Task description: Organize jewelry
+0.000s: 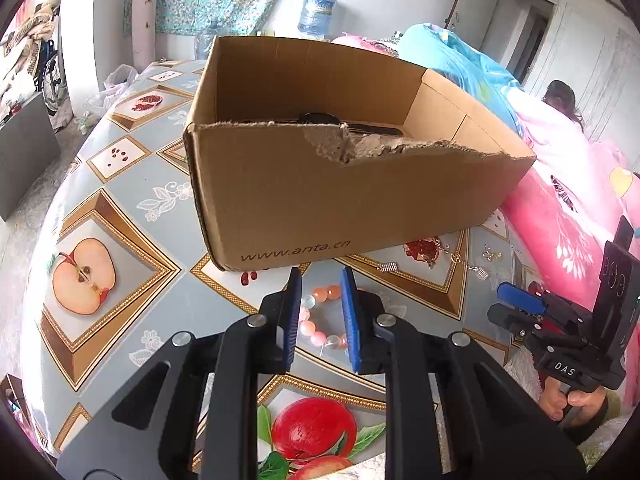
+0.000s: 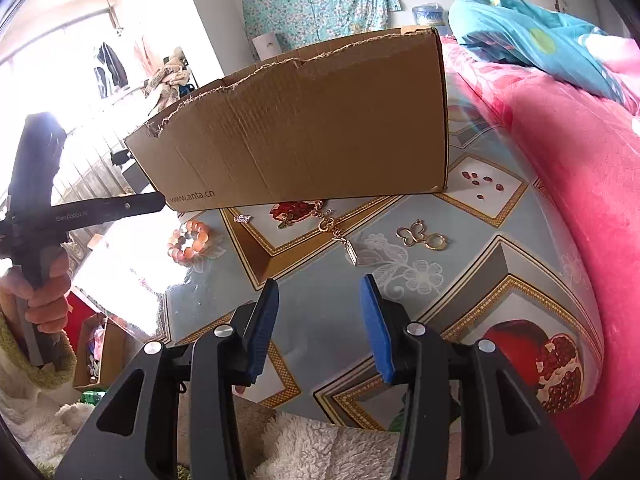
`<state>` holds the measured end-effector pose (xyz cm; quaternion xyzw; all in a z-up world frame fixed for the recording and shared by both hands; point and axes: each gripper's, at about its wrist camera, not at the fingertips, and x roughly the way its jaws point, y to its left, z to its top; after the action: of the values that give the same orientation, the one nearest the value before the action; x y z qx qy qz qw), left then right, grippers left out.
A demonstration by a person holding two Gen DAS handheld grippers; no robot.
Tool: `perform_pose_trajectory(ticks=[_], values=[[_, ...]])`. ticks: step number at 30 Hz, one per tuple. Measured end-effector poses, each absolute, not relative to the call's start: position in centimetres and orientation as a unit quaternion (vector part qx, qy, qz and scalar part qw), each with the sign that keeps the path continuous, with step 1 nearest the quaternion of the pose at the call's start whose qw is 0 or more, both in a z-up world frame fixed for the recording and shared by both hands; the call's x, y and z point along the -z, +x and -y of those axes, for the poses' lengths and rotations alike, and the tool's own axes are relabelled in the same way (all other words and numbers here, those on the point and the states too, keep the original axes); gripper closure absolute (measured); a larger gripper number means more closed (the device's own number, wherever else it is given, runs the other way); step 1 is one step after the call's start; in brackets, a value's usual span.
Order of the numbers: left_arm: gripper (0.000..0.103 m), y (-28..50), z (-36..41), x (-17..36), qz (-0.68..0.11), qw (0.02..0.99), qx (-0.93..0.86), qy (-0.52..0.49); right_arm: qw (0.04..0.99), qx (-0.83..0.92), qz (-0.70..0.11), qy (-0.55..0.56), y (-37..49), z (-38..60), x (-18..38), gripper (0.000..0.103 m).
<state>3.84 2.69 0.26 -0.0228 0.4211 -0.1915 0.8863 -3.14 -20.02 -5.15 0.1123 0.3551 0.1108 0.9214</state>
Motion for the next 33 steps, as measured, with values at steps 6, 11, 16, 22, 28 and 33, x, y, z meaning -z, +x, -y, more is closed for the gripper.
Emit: perform_pose_trajectory(ticks=[6,11,16,22,28,33], values=[[0.084,4.1,-0.8,-0.7,-0.396,0.898,0.193,0.007,0.926,-0.096,-0.350,0.103,-3.0,19.8,3.7,0.061],[0.084,4.4,0.1,-1.0,-0.383,0.905,0.185,0.025,0.938,-0.097,-0.318,0.100,-1.6,19.9,0.6,0.062],[0.084,4.7,0.5,-1.1,-0.374,0.910,0.175,0.021,0.938,-0.103,-0.305,0.125,0.7,20.8,-0.8,0.073],[0.084,4.7,0.1,-1.1,-0.370,0.911,0.181,0.012,0.941,-0.098,-0.299,0.127,2.6,21.3,-1.7,0.077],[0.084,5.0,-0.3,-1.0,-0.372,0.909,0.189,0.000,0.941,-0.097,-0.297,0.130,3.3,21.3,-1.9,0.077],[0.084,3.7,0.2,-0.5,-0.394,0.888,0.239,-0.007,0.943,-0.096,-0.296,0.121,2.2,20.8,-1.8,0.077]])
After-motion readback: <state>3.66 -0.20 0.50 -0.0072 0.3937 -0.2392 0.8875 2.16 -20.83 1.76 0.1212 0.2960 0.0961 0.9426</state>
